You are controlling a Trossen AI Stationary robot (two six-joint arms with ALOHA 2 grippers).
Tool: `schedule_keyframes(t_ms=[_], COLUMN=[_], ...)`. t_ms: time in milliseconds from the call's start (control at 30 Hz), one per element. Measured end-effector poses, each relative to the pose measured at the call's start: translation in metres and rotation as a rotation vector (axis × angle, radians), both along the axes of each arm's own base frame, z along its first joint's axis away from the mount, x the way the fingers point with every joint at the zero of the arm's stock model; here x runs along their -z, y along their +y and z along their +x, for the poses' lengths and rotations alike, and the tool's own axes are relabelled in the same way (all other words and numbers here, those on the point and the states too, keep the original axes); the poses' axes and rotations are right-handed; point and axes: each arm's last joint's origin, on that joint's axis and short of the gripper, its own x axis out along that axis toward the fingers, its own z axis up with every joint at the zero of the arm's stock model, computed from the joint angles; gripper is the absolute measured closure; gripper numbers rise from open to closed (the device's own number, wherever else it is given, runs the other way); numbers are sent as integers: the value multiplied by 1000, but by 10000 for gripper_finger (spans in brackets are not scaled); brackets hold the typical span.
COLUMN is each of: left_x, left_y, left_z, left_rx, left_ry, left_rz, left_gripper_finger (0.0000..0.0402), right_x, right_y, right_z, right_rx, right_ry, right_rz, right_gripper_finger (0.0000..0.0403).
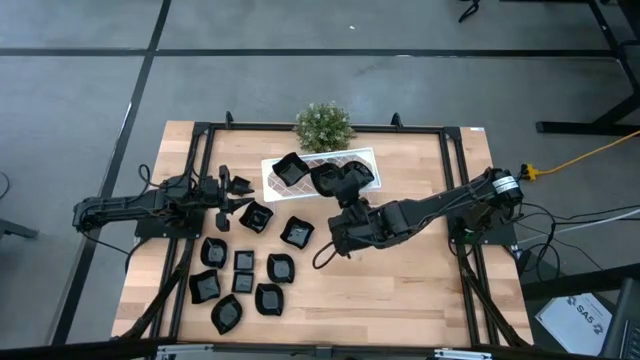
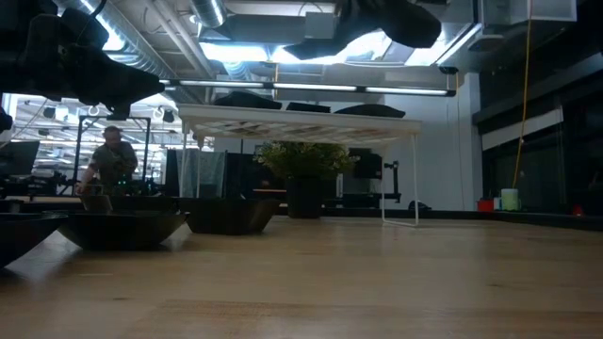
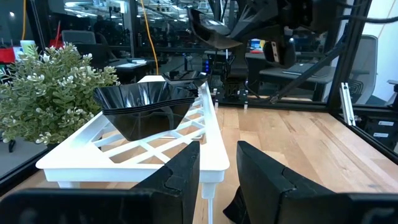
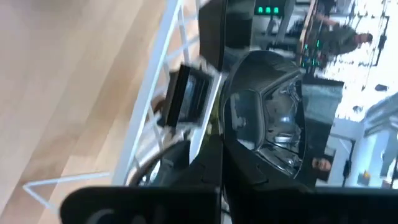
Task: Pick & Place Mini shaped plates
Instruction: Stack the leaf shaped plate on top of the leaf shaped plate on the shelf
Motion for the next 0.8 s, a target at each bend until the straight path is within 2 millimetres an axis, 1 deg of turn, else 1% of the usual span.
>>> schedule_keyframes(t_ms=[133,233,300,400,467,533,633,800], left_x=[0,0,0,0,0,0,0,0], left_y=[0,0,0,0,0,0,0,0], left_z=[0,0,0,0,0,0,0,0], left_rx=[0,0,0,0,0,0,0,0], left_ry=[0,0,-1,-1,0,-1,0,0], left_rz=[0,0,0,0,0,0,0,0], left_gripper_finger=[302,302,302,302,302,302,302,302], right_x=[0,-1,-10,-29,-40,-46,-44,-21], right_y=[-1,-11,-22,-36,-40,-42,-44,-48], right_z=[4,-1,-9,-28,-39,-51,-68,-87], right_rx=[-40,-11,45,118,132,129,108,72], right_ry=[5,9,-29,-113,-164,-195,-217,-229], right_rz=[49,141,212,300,339,363,431,457], right_gripper_finger=[399,399,398,398,398,398,398,398])
